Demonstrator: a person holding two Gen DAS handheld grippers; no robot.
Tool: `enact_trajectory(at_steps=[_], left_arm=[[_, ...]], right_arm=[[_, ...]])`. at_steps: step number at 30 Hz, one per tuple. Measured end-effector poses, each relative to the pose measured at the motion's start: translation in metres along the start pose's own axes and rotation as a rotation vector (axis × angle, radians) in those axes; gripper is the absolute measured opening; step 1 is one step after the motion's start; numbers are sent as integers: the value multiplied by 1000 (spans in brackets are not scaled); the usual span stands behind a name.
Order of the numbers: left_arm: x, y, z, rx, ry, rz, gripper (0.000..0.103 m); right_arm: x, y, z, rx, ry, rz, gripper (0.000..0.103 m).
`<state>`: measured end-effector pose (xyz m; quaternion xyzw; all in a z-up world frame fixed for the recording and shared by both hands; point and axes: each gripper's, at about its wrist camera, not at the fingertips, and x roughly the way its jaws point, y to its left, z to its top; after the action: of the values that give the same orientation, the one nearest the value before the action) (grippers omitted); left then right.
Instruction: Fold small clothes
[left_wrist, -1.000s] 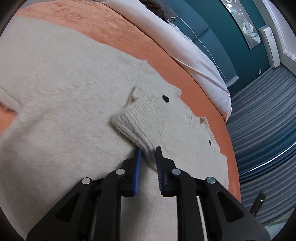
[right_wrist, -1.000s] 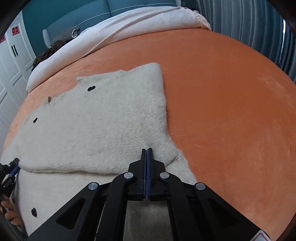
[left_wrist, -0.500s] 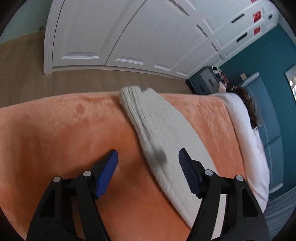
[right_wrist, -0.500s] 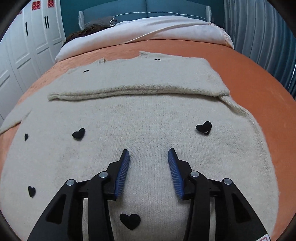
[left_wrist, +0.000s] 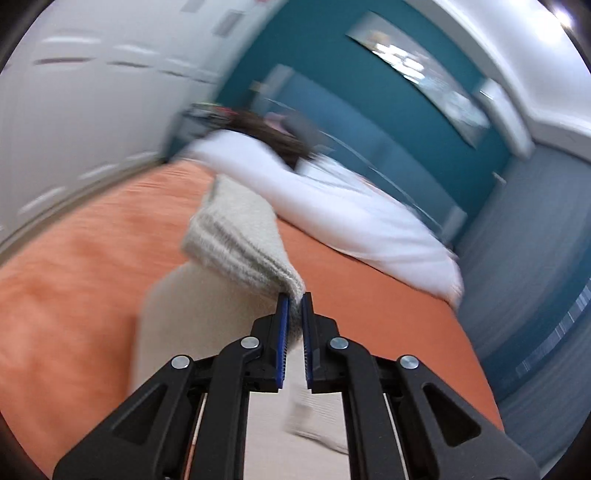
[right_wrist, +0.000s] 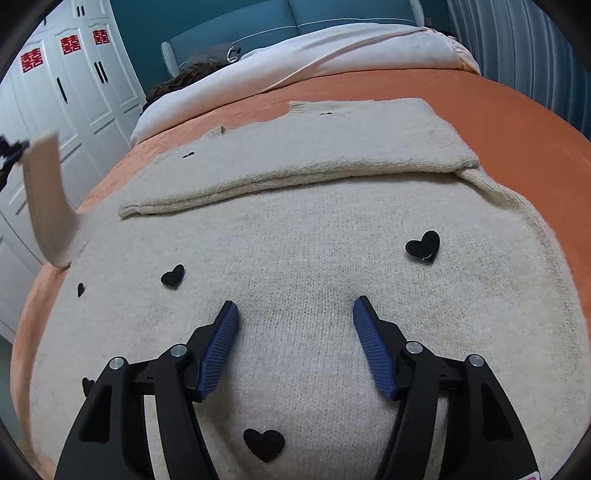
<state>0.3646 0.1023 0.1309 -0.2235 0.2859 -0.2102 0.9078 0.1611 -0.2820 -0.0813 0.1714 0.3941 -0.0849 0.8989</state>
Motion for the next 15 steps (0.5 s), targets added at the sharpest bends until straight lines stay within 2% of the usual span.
enact_trajectory(at_steps=[2, 4, 6, 7, 8, 9, 11, 13, 15], left_arm=[[27, -59, -34, 58, 95, -96, 8], [60, -100, -82, 82, 207, -133, 14], [91, -118, -133, 53, 325, -128, 35], [101, -118, -159, 15, 367, -88, 58], [106, -114, -181, -42, 386, -53, 65], [108, -105, -196, -105, 403, -30, 65], [103, -77, -214, -240, 431, -32, 65], [92, -45, -210, -327, 402, 4, 66], [76, -14, -196, -341, 340, 59, 70]], right_arm=[[0, -2, 1, 10, 0, 32, 69], [0, -4, 1, 17, -1, 49, 71], [0, -5, 1, 24, 0, 66, 72], [0, -6, 2, 29, 2, 81, 74], [0, -6, 3, 34, 4, 94, 75], [0, -8, 4, 41, 8, 106, 75], [-3, -8, 11, 56, 34, 114, 75], [-7, -8, 24, 75, 50, 118, 74], [-11, -9, 46, 86, 20, 117, 74]])
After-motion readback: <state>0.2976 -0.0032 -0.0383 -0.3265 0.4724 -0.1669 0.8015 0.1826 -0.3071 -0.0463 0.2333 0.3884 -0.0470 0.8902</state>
